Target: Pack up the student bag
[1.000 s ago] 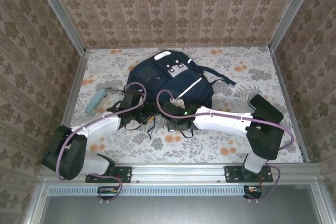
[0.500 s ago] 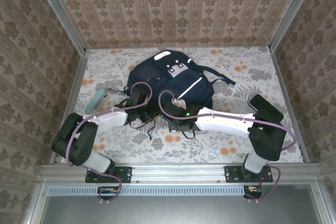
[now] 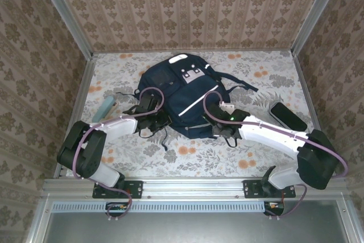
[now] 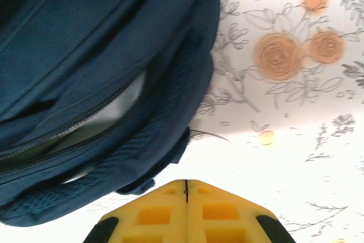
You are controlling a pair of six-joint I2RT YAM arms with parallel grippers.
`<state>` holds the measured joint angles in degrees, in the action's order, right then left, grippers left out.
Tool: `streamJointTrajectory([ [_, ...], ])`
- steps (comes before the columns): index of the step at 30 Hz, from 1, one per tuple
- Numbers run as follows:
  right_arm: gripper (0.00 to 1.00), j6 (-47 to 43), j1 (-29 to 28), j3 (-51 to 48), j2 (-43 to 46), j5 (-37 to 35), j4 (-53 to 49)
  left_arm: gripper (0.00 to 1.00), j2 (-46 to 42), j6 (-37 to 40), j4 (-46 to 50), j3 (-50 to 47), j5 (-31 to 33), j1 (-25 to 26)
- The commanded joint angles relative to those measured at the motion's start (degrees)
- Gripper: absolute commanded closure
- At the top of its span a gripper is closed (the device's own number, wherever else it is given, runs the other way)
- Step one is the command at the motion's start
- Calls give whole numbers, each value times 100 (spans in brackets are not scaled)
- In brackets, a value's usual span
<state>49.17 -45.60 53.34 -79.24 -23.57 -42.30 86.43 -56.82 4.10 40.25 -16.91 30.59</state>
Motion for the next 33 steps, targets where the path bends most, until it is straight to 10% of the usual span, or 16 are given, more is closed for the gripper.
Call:
streamJointTrajectory([
  [1,97,-453,-170,159,160,274,143,92,79,268,30,203,31,-62],
  [8,59,-475,-1153,1038,-849,1,92,93,-60,346,-168,338,-523,92],
  [12,54,-419,-1508,1572,-1470,-280,-92,93,-143,452,-8,459,-553,183],
  [26,56,92,-1591,2453,-2781,-712,-701,93,-128,417,-49,457,-620,211],
  [33,80,175,-1589,2458,-2811,-832,-765,93,-144,417,24,457,-545,218],
])
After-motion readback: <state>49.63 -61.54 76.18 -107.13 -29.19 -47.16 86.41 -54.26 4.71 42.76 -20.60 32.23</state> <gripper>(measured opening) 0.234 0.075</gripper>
